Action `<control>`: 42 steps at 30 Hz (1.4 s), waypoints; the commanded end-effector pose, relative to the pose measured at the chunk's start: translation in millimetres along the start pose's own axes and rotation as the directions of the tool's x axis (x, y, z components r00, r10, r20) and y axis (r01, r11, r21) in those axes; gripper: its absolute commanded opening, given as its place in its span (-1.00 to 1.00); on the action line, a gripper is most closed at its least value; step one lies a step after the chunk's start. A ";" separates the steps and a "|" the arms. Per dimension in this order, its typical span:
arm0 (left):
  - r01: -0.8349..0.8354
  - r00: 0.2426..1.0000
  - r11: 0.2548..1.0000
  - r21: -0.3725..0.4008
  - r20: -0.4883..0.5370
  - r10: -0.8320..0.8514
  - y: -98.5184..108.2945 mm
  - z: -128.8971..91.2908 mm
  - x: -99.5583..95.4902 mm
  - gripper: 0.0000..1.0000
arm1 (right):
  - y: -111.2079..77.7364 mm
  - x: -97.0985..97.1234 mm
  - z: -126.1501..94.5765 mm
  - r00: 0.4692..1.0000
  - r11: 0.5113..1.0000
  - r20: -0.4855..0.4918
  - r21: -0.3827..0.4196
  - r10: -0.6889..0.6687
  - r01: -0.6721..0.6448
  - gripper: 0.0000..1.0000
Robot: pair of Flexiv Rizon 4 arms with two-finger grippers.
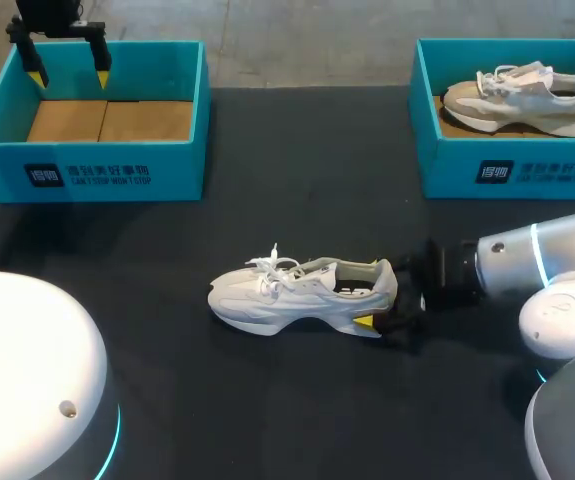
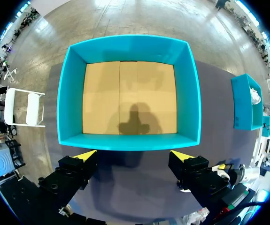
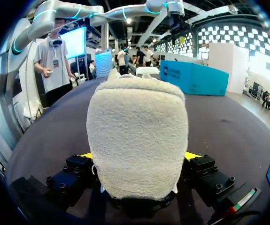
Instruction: Take the shoe out of the shoebox, open the shoe tongue, remove and reinsert the insole, then place the shoe into the shoebox
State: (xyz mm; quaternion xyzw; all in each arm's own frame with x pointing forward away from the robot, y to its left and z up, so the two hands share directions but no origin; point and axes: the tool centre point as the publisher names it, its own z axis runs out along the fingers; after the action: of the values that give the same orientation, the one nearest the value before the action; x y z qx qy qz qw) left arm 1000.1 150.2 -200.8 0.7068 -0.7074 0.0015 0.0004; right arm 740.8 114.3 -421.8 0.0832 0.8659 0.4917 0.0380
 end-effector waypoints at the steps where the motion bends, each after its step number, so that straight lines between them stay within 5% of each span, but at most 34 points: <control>1: 0.000 1.000 1.000 -0.001 0.001 0.000 0.0 -0.3 0.1 1.00 | -0.7 -1.2 4.2 1.000 1.000 -0.009 0.008 0.003 -0.003 0.15; 2: 0.000 1.000 1.000 -0.001 0.001 0.000 0.0 -0.3 0.1 1.00 | -0.9 -1.0 4.4 1.000 1.000 -0.009 0.008 0.003 -0.003 0.07; 7: 0.000 1.000 1.000 -0.001 0.001 0.000 0.0 -0.3 0.1 1.00 | -4.9 -0.7 3.6 0.999 1.000 -0.038 0.024 0.006 -0.005 -1.00; 22: 0.000 1.000 1.000 -0.001 0.001 0.000 0.0 -0.3 0.1 1.00 | -8.3 -26.7 -24.4 0.996 0.997 -0.075 0.058 -0.043 0.048 -1.00; 42: 0.000 1.000 1.000 -0.001 0.001 0.000 0.0 -0.3 0.1 1.00 | -11.3 -30.3 -16.5 0.989 0.997 -0.135 0.047 -0.060 0.067 -1.00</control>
State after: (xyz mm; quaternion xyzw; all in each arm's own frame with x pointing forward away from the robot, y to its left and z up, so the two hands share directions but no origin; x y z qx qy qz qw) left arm 1000.1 150.2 -200.8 0.7068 -0.7074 0.0015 0.0004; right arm 765.6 86.9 -422.0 0.0232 0.8801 0.4741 -0.0070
